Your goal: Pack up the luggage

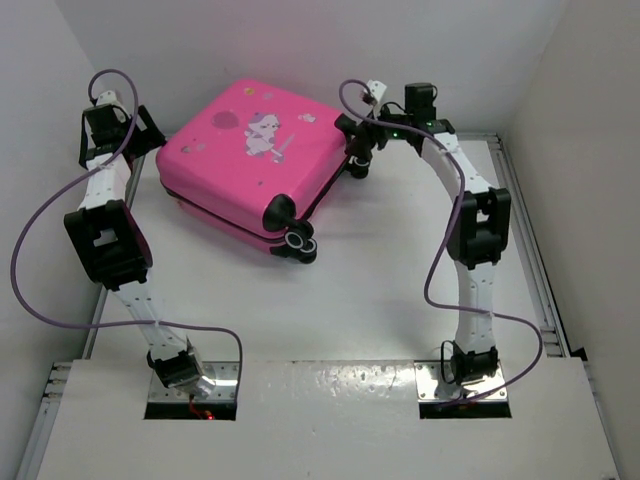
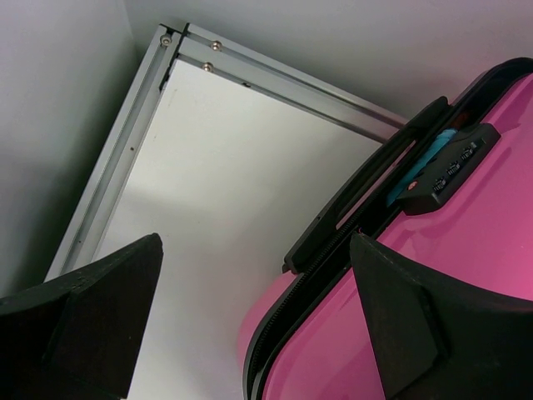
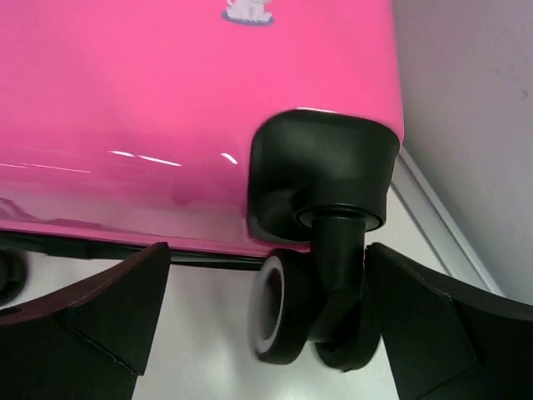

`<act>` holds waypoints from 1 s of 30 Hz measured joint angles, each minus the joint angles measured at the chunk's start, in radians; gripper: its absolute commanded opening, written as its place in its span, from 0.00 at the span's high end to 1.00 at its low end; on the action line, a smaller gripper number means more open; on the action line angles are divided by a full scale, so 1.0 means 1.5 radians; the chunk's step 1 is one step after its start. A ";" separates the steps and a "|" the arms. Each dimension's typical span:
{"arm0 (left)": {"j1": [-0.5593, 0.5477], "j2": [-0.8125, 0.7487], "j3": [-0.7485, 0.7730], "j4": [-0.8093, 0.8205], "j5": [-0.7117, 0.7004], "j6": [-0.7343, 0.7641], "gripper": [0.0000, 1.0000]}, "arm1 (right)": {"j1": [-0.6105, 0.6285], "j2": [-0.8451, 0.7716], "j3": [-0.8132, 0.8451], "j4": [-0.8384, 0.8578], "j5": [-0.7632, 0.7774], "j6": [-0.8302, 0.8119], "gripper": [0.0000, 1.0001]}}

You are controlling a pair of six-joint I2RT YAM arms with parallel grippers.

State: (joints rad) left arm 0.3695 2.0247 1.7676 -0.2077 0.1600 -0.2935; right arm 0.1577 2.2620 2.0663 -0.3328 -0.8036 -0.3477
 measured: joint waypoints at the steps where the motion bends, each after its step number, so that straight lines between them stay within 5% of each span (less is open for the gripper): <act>1: 0.000 0.000 0.000 0.000 0.000 0.000 0.00 | 0.003 0.006 0.000 0.005 0.009 -0.011 0.01; 8: 0.000 0.000 0.000 0.000 0.000 0.001 0.00 | 0.019 0.076 0.005 0.034 0.104 -0.104 0.01; 10: 0.000 0.000 0.000 0.000 -0.001 0.001 0.00 | 0.021 0.091 0.005 0.038 0.130 -0.128 0.13; 15: 0.000 0.002 0.003 -0.005 -0.001 0.004 0.00 | 0.021 0.098 0.002 0.082 0.154 -0.155 0.76; 16: 0.000 0.003 0.006 -0.007 -0.001 0.005 0.00 | 0.019 0.097 -0.005 0.094 0.150 -0.156 0.75; 18: 0.000 0.008 0.013 -0.010 0.000 0.011 0.00 | 0.018 0.096 -0.029 0.133 0.144 -0.151 0.39; 20: 0.000 0.014 0.020 -0.011 0.000 0.018 0.00 | 0.017 0.086 -0.054 0.167 0.142 -0.143 0.18; 30: 0.001 0.034 0.035 -0.007 0.000 0.018 0.00 | 0.022 0.076 -0.087 0.225 0.153 -0.156 0.20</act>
State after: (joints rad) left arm 0.3702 2.0758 1.8194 -0.2184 0.1596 -0.2665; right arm 0.1905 2.3756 1.9354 0.0044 -0.5743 -0.5812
